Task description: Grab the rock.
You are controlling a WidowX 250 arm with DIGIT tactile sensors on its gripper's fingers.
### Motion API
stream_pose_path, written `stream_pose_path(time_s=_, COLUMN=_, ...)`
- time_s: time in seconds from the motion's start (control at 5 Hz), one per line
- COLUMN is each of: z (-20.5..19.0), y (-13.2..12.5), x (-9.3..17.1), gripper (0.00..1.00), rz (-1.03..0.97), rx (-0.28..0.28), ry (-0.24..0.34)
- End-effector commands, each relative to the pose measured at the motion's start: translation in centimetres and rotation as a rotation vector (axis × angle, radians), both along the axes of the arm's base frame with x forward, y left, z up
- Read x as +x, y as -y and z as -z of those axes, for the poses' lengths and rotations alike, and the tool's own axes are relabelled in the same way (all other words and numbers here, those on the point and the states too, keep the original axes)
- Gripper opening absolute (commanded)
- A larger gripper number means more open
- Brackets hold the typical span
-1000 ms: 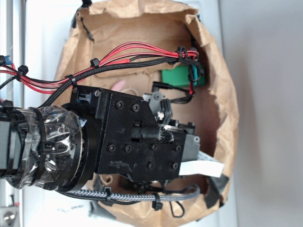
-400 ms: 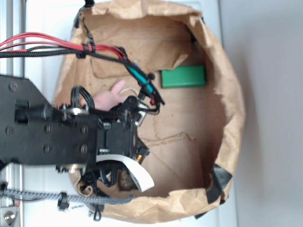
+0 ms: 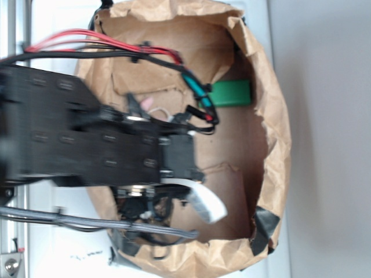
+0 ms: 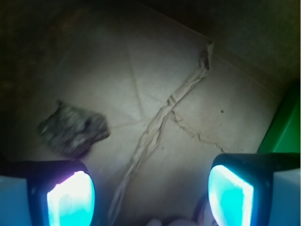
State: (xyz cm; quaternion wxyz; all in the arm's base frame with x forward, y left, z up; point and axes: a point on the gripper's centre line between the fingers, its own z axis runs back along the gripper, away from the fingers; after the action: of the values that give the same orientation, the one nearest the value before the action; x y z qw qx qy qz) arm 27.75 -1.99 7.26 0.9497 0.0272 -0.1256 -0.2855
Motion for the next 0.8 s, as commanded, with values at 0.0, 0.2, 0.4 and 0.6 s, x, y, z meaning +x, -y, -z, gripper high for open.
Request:
stream_pose_path(time_s=0.0, z=-0.5, y=1.8, x=1.1, gripper=1.0, rz=0.119, rx=0.033, ry=0.089)
stream_pose_path(time_s=0.2, z=-0.6, y=1.6, x=0.5, gripper=1.0, rz=0.222, rx=0.008, ry=0.071)
stream_pose_path(time_s=0.4, z=-0.7, y=0.9, x=0.9, gripper=1.0, rz=0.295, rx=-0.028, ry=0.032)
stream_pose_path(time_s=0.6, z=-0.7, y=1.3, x=1.7, gripper=1.0, rz=0.32, rx=-0.046, ry=0.007)
